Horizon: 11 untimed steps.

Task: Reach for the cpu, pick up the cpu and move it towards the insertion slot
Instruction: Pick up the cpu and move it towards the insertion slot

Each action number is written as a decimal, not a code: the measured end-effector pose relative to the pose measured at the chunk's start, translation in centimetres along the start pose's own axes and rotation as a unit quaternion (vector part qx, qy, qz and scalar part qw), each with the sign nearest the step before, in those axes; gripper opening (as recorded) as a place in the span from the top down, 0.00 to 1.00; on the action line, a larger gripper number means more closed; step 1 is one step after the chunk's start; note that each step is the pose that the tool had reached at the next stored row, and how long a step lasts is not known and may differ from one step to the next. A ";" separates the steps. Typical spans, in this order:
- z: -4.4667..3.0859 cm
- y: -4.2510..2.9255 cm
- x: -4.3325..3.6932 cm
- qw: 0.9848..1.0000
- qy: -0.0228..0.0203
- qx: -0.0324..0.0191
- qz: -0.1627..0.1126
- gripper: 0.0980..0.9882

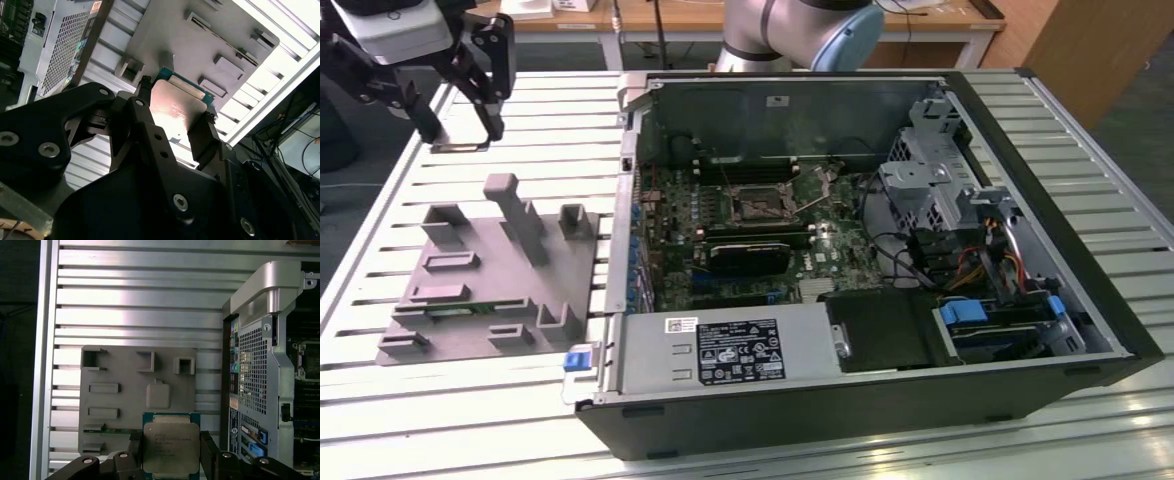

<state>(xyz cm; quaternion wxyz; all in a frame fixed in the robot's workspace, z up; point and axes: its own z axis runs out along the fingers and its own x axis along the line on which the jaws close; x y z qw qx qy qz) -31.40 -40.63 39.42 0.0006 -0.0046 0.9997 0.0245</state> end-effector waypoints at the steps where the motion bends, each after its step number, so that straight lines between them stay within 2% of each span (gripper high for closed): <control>1: 0.00 0.00 -0.08 1.000 0.000 0.000 0.000 0.50; 11: 0.00 -0.01 -1.05 1.000 0.000 0.000 0.000 0.50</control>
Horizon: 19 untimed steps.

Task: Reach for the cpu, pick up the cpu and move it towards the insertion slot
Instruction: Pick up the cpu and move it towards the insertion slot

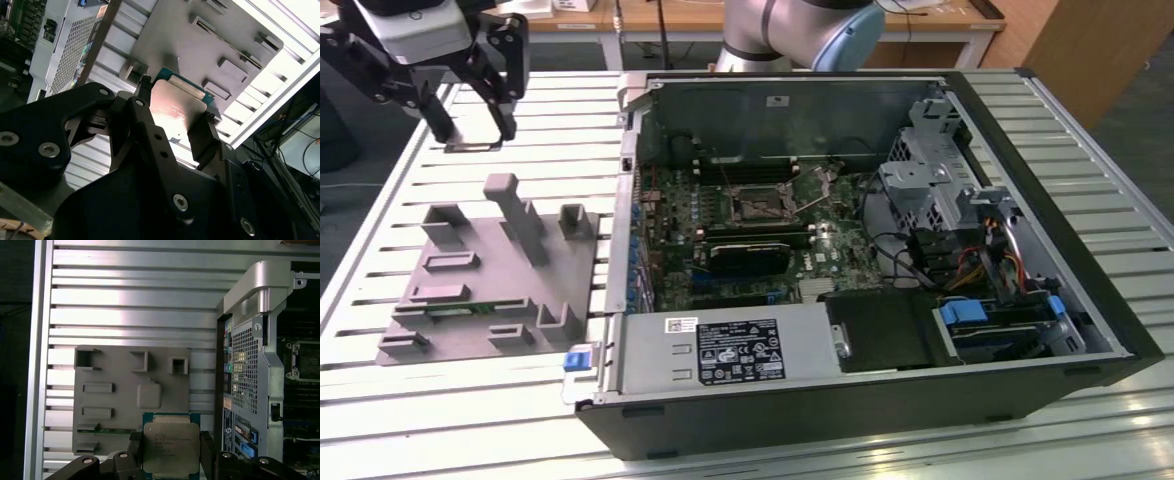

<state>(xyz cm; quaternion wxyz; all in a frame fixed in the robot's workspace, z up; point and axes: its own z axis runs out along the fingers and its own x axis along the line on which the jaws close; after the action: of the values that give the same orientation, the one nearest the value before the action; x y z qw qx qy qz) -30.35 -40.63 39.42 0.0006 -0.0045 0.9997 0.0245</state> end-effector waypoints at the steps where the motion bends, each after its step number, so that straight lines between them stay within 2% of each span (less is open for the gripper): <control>1: 0.00 0.00 -0.08 1.000 0.000 0.000 0.000 0.50; 19: 0.00 -0.01 -1.76 1.000 0.000 0.000 0.000 0.50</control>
<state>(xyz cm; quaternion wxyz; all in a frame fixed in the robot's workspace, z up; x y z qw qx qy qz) -28.60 -40.63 39.42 0.0006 -0.0045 0.9997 0.0245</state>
